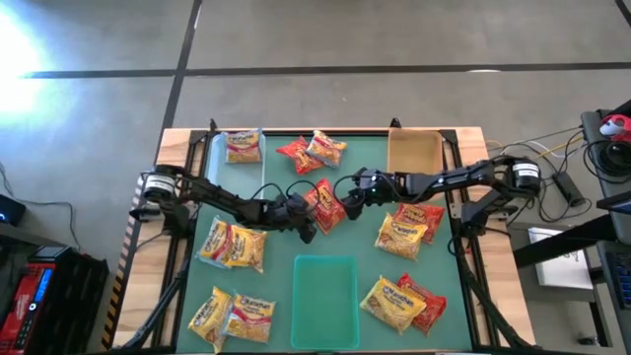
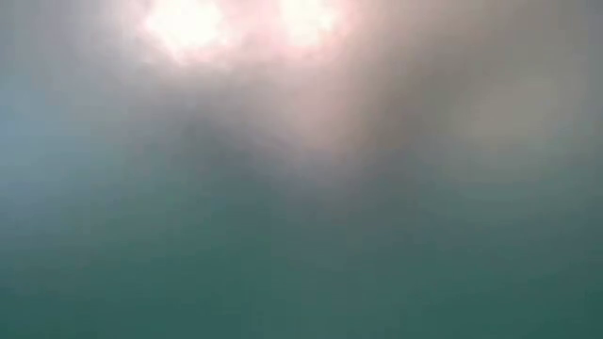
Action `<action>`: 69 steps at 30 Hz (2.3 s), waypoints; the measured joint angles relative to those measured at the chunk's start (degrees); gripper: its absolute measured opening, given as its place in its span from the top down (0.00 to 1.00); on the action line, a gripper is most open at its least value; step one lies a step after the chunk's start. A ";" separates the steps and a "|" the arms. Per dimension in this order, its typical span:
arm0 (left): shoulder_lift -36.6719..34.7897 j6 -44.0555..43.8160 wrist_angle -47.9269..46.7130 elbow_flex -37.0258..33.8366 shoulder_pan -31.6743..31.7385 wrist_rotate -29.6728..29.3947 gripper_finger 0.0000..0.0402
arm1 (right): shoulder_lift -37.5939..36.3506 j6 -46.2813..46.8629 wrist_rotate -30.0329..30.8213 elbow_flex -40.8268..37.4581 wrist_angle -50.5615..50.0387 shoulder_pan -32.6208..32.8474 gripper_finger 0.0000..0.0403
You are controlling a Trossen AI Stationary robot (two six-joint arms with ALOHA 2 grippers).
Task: Sort Maruchan noodles
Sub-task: Put the red noodle pack into the orange bin
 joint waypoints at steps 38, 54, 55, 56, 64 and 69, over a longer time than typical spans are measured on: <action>0.43 23.04 2.27 3.58 0.18 -2.42 0.57 | 4.39 -3.11 2.99 0.02 2.54 -1.51 0.51; 5.03 22.37 3.61 3.84 0.96 -2.84 0.57 | 4.33 1.86 -5.79 0.02 6.30 -1.69 0.51; 4.88 22.36 3.20 3.84 0.96 -2.68 0.57 | 4.33 2.30 -6.66 0.02 6.32 -1.92 0.51; 4.80 22.34 2.85 3.84 0.96 -2.32 0.57 | 4.33 3.01 -7.73 0.02 6.32 -2.16 0.51; 4.87 22.38 2.61 3.77 0.96 -1.24 0.57 | 4.33 4.52 -15.03 0.02 7.19 -4.81 0.51; 4.90 22.36 2.59 3.73 0.96 -1.06 0.57 | 4.26 2.01 -14.97 0.02 7.24 -6.18 0.51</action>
